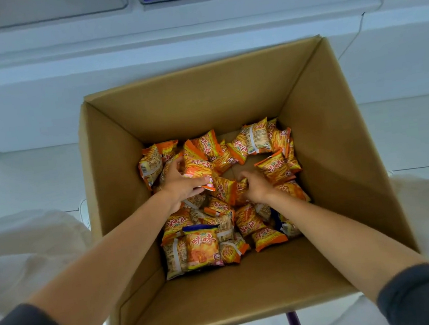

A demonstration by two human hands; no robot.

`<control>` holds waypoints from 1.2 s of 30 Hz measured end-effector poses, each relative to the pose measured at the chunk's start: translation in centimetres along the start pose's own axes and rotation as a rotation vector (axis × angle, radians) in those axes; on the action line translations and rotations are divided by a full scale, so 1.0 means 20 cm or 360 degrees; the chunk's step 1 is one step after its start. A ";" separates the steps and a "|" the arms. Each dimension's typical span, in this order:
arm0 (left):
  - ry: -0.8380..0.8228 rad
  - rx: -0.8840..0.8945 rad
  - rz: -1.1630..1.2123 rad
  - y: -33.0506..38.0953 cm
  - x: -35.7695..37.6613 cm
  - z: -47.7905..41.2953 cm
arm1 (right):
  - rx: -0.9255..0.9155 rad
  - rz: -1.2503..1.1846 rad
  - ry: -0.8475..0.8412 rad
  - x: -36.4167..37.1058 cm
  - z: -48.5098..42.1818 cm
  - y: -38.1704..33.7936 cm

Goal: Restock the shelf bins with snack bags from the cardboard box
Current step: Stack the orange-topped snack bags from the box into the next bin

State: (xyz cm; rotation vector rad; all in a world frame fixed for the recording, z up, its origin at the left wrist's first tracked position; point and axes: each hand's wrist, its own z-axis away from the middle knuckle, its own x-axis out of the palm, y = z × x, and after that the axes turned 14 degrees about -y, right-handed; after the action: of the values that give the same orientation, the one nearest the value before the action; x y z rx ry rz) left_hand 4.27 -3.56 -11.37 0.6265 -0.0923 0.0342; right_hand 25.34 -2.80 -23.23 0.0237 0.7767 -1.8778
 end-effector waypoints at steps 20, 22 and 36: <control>-0.0336 0.0392 0.0259 0.36 0.03 0.30 | -0.0787 -0.1088 -0.0212 -0.67 0.67 -0.71; -0.0235 0.0527 0.0054 0.42 0.00 0.39 | -0.0836 -0.0995 -0.0192 -0.68 0.74 -0.82; 0.0185 0.1407 -0.0462 1.00 -0.40 0.97 | -0.1146 -0.1011 -0.0090 -0.68 1.04 -1.79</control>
State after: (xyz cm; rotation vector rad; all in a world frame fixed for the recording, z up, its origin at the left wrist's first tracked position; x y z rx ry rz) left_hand -6.42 1.27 15.21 1.5132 0.1394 -0.1795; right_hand 8.31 5.98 16.03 -0.8053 1.5024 -2.0403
